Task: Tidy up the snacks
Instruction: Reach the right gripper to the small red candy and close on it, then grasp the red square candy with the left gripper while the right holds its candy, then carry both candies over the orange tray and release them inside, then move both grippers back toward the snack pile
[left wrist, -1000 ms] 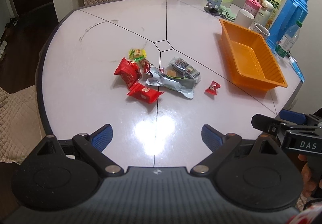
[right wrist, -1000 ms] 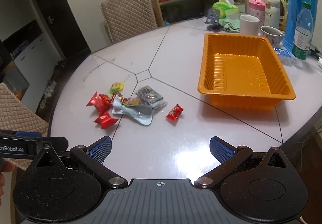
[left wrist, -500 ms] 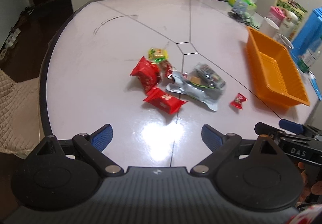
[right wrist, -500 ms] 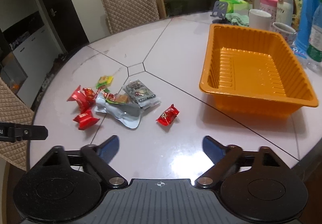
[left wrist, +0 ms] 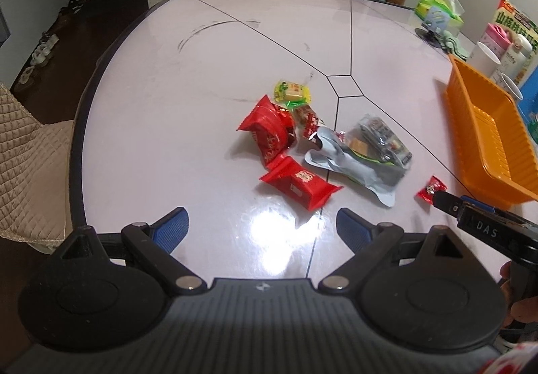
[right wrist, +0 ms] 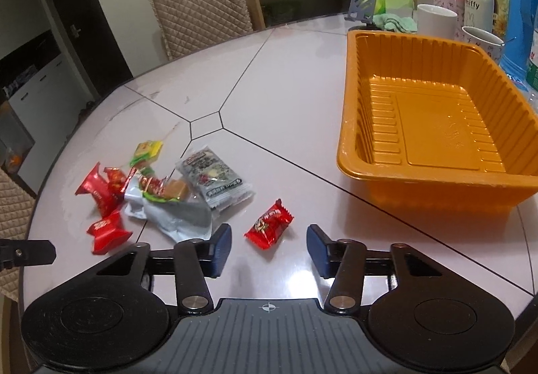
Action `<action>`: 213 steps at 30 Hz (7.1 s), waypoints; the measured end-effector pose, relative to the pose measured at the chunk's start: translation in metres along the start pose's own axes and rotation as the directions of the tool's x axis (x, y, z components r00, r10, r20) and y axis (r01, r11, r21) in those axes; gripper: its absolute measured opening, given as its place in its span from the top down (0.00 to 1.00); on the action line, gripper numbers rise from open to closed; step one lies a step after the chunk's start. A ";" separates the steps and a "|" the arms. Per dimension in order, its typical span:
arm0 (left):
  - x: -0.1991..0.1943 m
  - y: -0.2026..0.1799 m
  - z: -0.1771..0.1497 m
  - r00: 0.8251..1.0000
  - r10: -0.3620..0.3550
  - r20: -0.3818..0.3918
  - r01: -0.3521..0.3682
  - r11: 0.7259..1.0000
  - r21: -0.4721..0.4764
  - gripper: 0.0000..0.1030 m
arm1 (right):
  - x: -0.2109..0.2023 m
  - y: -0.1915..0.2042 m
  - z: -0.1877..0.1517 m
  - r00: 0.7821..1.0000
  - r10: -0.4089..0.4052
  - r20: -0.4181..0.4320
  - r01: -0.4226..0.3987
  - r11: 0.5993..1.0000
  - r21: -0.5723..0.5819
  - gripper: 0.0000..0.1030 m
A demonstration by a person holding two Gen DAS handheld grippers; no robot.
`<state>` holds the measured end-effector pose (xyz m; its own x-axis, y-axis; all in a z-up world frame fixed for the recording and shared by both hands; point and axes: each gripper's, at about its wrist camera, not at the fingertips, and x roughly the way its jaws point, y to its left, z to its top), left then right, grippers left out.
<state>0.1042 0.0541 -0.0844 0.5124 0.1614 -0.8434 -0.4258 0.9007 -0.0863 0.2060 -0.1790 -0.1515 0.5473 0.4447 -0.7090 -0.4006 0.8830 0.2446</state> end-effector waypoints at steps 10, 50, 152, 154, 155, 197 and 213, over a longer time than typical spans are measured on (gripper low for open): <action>0.012 -0.004 0.008 1.000 0.025 0.014 -0.025 1.000 -0.013 0.09 | 0.022 -0.001 0.004 1.000 -0.021 -0.013 0.021 1.000 0.000 0.69; 0.068 -0.011 0.012 0.999 0.009 -0.036 -0.008 1.000 0.020 0.66 | 0.005 -0.005 0.006 0.999 0.032 -0.039 -0.033 0.999 -0.023 0.81; 0.065 -0.309 0.057 0.936 -0.349 -0.056 0.337 0.834 0.437 0.73 | -0.070 -0.200 0.069 0.993 -0.067 0.099 0.053 0.989 0.139 0.81; 0.064 -0.305 0.056 0.937 -0.345 -0.055 0.334 0.839 0.430 0.72 | -0.068 -0.199 0.070 0.994 -0.060 0.096 0.047 0.990 0.134 0.81; 0.063 -0.304 0.056 0.938 -0.343 -0.055 0.333 0.842 0.425 0.72 | -0.067 -0.199 0.070 0.994 -0.058 0.093 0.045 0.990 0.131 0.81; -0.007 -0.177 0.048 0.949 -0.310 0.060 0.283 0.918 0.277 0.36 | -0.097 -0.142 0.070 0.986 -0.068 0.152 0.045 0.988 0.148 0.39; -0.025 -0.067 0.030 0.978 -0.192 0.082 0.174 0.965 0.195 0.35 | -0.111 -0.081 0.027 0.992 0.024 0.127 -0.050 0.977 0.206 0.38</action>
<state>0.1419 0.0017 -0.0416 0.6438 0.0175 -0.7650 -0.1767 0.9761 -0.1263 0.1976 -0.2962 -0.0743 0.6260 0.4815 -0.6133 -0.2675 0.8714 0.4112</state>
